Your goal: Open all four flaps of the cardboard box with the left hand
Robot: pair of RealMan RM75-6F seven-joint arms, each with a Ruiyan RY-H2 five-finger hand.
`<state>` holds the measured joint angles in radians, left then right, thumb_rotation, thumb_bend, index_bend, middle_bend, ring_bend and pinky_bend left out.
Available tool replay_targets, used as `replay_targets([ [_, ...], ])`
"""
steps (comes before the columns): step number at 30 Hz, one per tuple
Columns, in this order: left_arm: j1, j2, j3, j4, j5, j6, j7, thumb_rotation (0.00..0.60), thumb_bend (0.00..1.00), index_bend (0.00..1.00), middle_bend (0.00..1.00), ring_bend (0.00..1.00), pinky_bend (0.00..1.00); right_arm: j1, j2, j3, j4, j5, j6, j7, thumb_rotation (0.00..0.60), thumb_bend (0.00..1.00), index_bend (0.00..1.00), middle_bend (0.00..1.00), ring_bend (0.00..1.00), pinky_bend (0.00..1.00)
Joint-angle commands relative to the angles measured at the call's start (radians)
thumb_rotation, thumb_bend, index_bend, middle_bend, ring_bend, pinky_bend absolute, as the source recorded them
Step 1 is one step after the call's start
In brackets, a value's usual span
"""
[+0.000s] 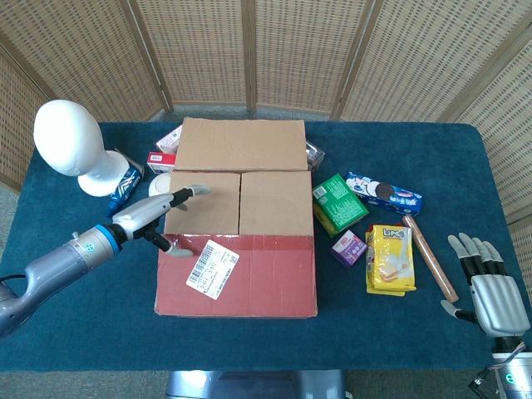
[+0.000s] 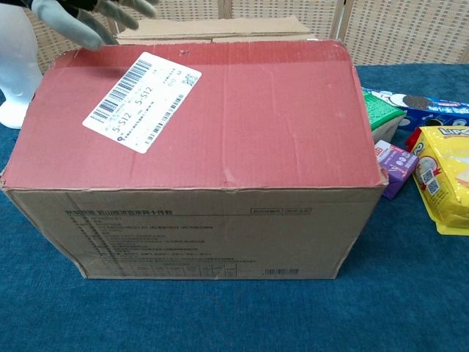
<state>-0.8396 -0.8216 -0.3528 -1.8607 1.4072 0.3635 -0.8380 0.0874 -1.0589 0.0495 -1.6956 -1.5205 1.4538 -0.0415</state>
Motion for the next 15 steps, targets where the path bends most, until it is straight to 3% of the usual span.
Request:
replay_targets([
  [1, -0.039, 0.006, 0.002, -0.008, 0.026, -0.058, -0.061, 0.600, 0.09, 0.02, 0.00, 0.07, 0.22, 0.000, 0.000, 0.000, 0.000, 0.000, 0.001, -0.001, 0.600, 0.00, 0.00, 0.00, 0.00, 0.00],
  [11, -0.048, 0.041, 0.007, -0.062, 0.120, -0.084, -0.297, 0.600, 0.09, 0.01, 0.00, 0.17, 0.40, -0.003, 0.005, -0.002, -0.002, -0.007, 0.008, 0.008, 0.600, 0.00, 0.00, 0.00, 0.00, 0.00],
  [15, -0.055, 0.062, 0.050, -0.069, 0.229, -0.032, -0.440, 0.600, 0.09, 0.01, 0.00, 0.18, 0.43, -0.003, 0.004, -0.005, -0.002, -0.010, 0.007, 0.004, 0.600, 0.00, 0.00, 0.00, 0.00, 0.00],
])
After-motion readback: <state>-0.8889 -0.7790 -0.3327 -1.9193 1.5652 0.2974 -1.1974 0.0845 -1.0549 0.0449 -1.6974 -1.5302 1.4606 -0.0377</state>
